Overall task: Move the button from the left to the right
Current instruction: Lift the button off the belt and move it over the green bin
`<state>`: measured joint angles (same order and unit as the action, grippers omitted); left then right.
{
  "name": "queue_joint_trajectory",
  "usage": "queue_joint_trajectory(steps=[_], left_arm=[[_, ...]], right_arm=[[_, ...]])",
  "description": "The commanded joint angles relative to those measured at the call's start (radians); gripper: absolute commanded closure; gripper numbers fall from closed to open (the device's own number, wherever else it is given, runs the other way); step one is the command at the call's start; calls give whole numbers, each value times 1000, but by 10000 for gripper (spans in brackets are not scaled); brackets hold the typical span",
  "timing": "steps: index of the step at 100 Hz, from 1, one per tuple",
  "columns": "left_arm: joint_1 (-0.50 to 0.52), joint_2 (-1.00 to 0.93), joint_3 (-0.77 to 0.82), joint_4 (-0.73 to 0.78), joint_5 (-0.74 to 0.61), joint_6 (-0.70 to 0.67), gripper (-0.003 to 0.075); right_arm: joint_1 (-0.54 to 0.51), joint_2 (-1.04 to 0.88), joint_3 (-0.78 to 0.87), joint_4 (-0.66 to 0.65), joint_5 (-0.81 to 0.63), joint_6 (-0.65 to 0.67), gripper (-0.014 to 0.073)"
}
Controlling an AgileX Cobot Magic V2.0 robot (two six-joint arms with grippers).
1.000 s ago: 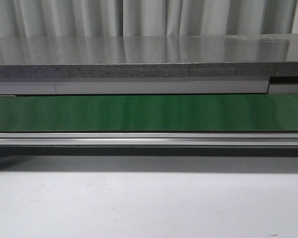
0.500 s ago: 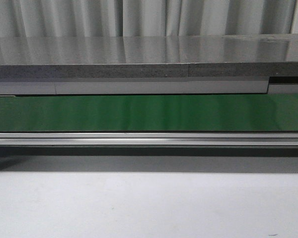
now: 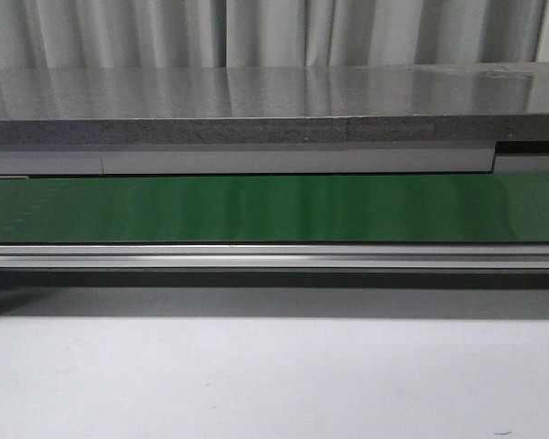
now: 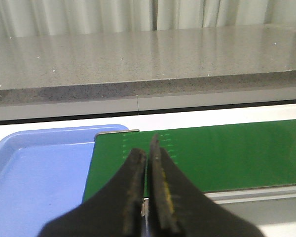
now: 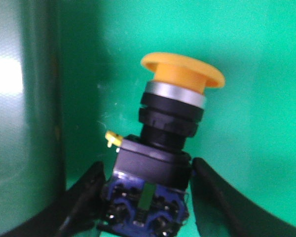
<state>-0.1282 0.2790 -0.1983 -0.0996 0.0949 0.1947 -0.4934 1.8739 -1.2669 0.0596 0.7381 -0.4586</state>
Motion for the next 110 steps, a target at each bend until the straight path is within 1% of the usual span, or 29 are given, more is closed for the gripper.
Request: queue_joint_trajectory(steps=[1,24,31,41,51,84,110], left_arm=[[-3,8,-30,-3,-81,-11,715],[-3,8,-30,-3,-81,-11,715],[-3,8,-30,-3,-81,-11,715],[-3,8,-30,-3,-81,-11,715],[-3,8,-30,-3,-81,-11,715],[-3,8,-30,-3,-81,-11,715],[-3,8,-30,-3,-81,-11,715]], right_arm=[[-4,-44,-31,5,-20,-13,379],[-4,-39,-31,9,-22,-13,365],[-4,-39,-31,9,-25,-13,320],[-4,-39,-31,9,-30,-13,225],[-4,-39,-31,9,-36,-13,173],[-10,-41,-32,8,-47,-13,168],[-9,-116,-32,19,-86,-12,168]])
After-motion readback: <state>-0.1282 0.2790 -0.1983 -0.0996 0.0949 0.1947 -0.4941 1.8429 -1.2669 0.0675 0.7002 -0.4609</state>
